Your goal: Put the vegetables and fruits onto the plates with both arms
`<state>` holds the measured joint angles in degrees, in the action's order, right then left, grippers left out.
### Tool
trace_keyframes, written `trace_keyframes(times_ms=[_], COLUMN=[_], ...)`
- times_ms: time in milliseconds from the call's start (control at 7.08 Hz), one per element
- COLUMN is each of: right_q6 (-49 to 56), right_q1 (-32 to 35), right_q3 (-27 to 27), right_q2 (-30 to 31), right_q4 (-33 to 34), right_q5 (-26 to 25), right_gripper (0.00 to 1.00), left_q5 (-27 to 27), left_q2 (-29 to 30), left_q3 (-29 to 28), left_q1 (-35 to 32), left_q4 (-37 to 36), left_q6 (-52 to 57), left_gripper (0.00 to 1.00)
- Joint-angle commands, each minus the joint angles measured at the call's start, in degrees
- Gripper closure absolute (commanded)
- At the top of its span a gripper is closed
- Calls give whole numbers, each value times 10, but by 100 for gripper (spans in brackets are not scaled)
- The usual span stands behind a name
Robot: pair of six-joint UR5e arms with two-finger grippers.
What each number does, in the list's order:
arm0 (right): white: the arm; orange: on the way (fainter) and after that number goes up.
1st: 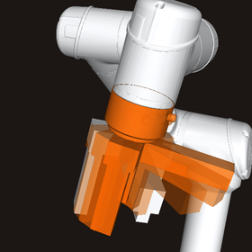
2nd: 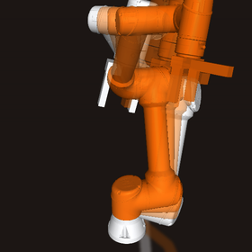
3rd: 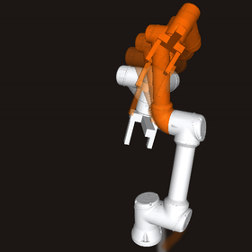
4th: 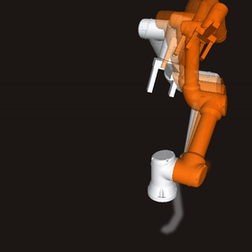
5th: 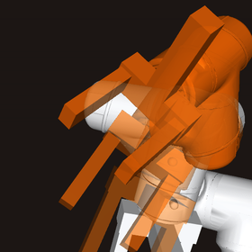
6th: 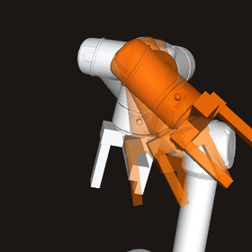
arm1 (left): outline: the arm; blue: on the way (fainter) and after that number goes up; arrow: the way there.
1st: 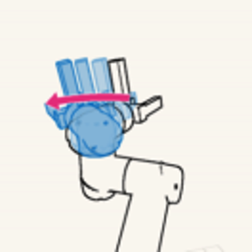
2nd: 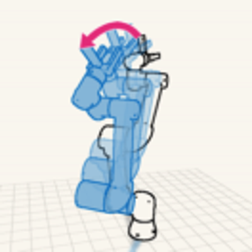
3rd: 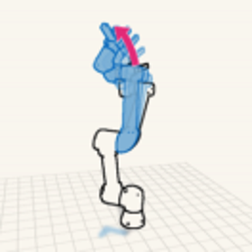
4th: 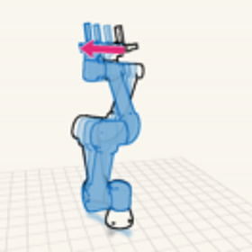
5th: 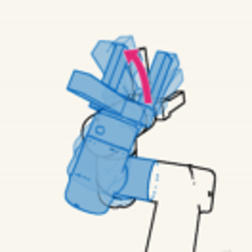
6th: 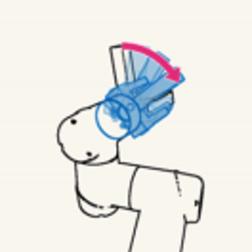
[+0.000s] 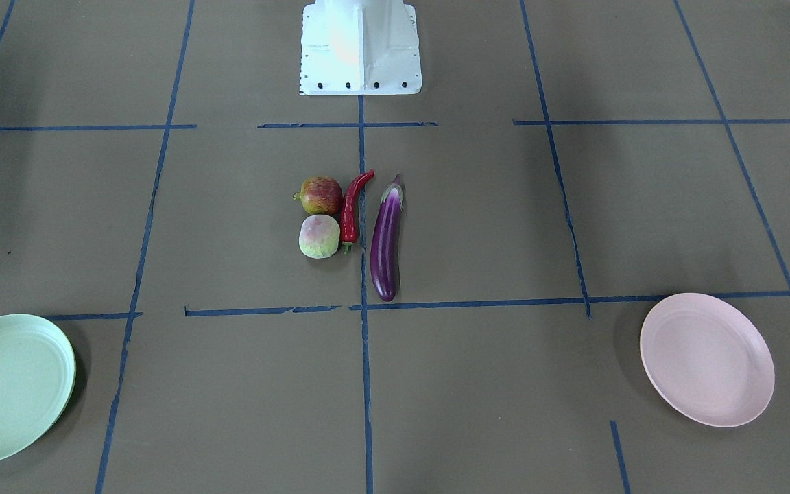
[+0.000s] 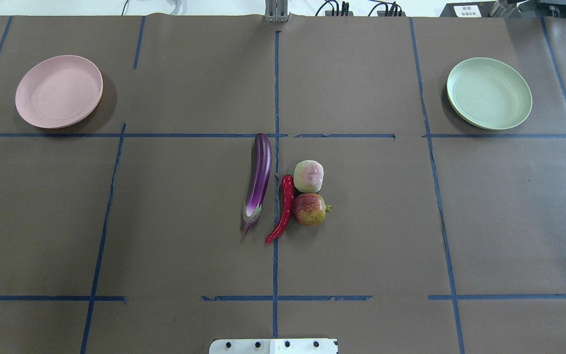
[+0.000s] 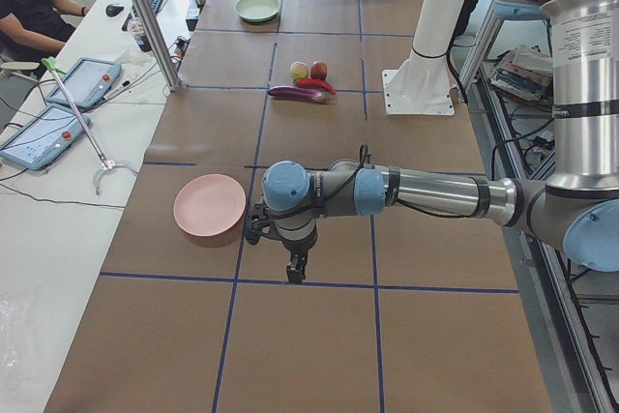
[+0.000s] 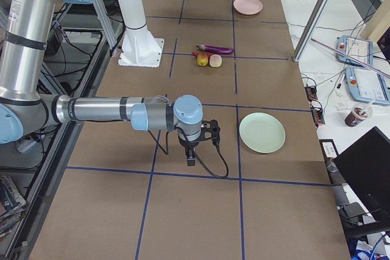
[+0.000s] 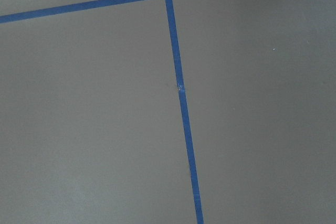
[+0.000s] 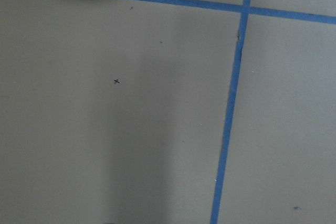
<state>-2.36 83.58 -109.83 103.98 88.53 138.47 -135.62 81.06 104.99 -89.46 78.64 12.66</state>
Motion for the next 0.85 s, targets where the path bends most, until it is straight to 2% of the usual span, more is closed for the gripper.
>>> trace_keyframes(times_ms=[0, 282, 424, 706], right_q6=[-149, -406, -549, -766], right_q1=[-86, -199, -261, -414], right_q3=[0, -1, -3, -10], right_q2=[-55, -140, -213, -322], right_q4=[-58, -134, -136, -130], right_q5=[20, 9, -23, -154], right_gripper=[0, 0, 0, 0], left_q5=[0, -1, -2, -2], left_q2=[2, 2, 2, 2], left_q3=[-4, -5, -3, 0], left_q1=[1, 2, 2, 2], left_q4=[0, 9, 12, 28], left_q6=[-4, -3, -4, -4], left_gripper=[0, 0, 0, 0])
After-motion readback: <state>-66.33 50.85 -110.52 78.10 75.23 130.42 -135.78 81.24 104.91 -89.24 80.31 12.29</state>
